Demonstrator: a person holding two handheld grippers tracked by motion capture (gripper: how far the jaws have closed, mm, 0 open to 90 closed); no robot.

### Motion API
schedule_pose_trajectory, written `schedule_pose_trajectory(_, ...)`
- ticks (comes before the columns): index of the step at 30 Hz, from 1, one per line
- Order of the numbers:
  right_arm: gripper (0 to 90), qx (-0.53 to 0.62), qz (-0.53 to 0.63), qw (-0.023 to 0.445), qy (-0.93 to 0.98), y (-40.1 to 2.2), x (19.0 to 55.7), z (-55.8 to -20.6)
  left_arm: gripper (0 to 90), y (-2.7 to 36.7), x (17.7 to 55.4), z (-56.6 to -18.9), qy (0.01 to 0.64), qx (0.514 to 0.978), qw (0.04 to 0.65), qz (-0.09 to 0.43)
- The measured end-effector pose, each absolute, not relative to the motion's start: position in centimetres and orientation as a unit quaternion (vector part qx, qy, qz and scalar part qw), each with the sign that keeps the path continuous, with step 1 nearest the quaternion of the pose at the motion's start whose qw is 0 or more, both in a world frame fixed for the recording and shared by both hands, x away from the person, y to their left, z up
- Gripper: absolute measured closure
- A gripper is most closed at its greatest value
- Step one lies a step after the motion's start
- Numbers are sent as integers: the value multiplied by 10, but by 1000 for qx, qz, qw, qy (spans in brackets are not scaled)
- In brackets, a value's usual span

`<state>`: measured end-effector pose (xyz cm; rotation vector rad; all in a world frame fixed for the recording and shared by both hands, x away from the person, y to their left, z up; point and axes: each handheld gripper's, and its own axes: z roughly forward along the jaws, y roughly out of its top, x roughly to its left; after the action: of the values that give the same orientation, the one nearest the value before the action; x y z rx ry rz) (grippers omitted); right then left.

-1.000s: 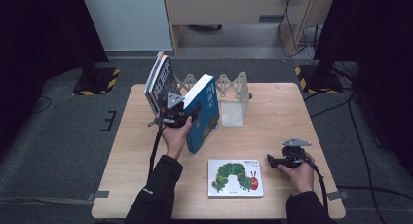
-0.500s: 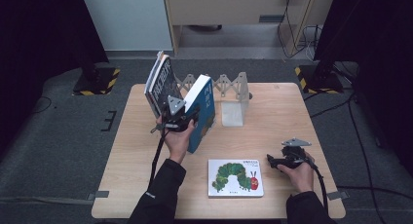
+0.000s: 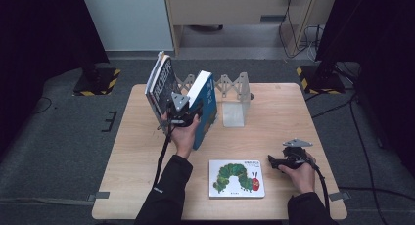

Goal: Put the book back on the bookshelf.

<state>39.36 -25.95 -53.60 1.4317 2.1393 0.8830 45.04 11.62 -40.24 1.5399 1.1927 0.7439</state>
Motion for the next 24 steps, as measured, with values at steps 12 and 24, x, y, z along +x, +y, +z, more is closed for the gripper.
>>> schedule_pose_trajectory(12, 115, 515, 318, 209, 768, -259, 393, -536, 538, 129, 437, -404, 476, 640, 527, 293)
schedule_pose_trajectory(24, 113, 515, 317, 211, 768, -259, 393, -536, 590, 129, 431, -410, 475, 633, 530, 305)
